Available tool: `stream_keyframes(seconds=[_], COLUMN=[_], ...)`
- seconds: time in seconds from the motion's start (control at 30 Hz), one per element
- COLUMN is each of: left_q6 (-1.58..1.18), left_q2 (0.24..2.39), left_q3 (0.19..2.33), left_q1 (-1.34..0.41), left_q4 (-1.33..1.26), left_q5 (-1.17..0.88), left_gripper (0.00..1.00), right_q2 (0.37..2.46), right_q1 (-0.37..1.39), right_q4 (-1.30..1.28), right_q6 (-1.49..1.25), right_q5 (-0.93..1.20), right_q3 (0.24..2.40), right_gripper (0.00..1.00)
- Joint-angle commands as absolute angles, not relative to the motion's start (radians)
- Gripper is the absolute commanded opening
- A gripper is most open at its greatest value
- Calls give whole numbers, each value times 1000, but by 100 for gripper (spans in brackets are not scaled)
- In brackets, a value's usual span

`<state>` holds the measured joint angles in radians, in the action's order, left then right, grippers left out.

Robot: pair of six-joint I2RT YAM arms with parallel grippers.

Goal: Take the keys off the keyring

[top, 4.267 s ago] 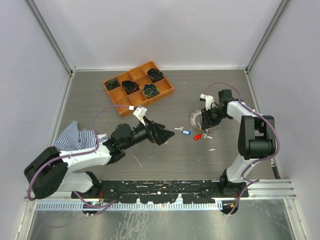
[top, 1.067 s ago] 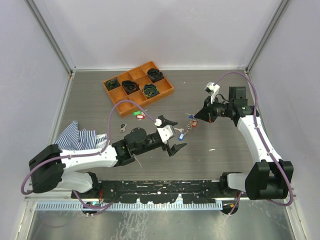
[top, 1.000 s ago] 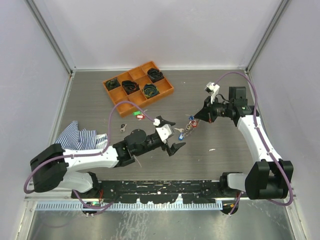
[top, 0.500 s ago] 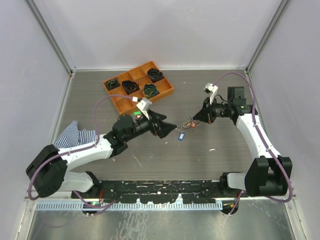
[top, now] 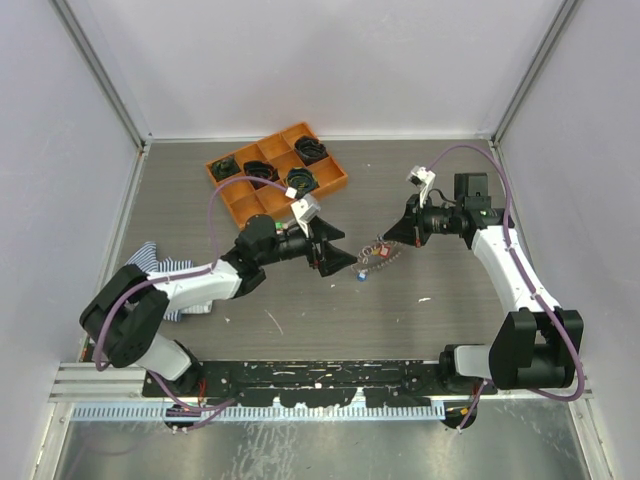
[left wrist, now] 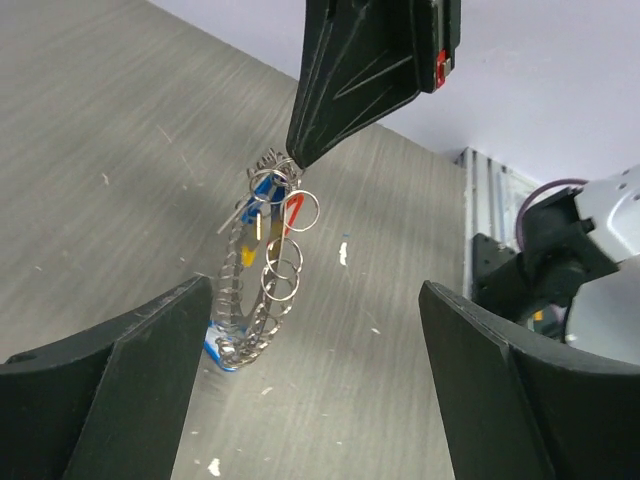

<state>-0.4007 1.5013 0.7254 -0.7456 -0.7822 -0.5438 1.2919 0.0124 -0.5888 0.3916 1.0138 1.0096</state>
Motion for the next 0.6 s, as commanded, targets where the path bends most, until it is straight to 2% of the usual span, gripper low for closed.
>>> stream_keyframes(seconds=[0.0, 0.17, 0.2, 0.27, 0.57], left_q6=[-130, -29, -18, 0, 61], left_q2=[1470, 1578, 1594, 1621, 1697], left_q3=[734, 716, 713, 710, 707], left_q1=[-753, -805, -816, -835, -900], left_q4=[-765, -893, -933, -989, -1037], left_q5=[-562, -500, -482, -429, -251], left_gripper=[87, 87, 90, 91, 88], right_q2=[1279, 1275, 1273, 1270, 1277], right_q1=[17, 19, 18, 19, 27], right_q4=[-505, -428, -409, -382, -313], right_q6=[326, 242, 224, 196, 126], right_q5=[1095, 1122, 1125, 1130, 1155], right_q3=[1022, 1000, 993, 980, 960], right_gripper=[1, 1, 1, 1, 1])
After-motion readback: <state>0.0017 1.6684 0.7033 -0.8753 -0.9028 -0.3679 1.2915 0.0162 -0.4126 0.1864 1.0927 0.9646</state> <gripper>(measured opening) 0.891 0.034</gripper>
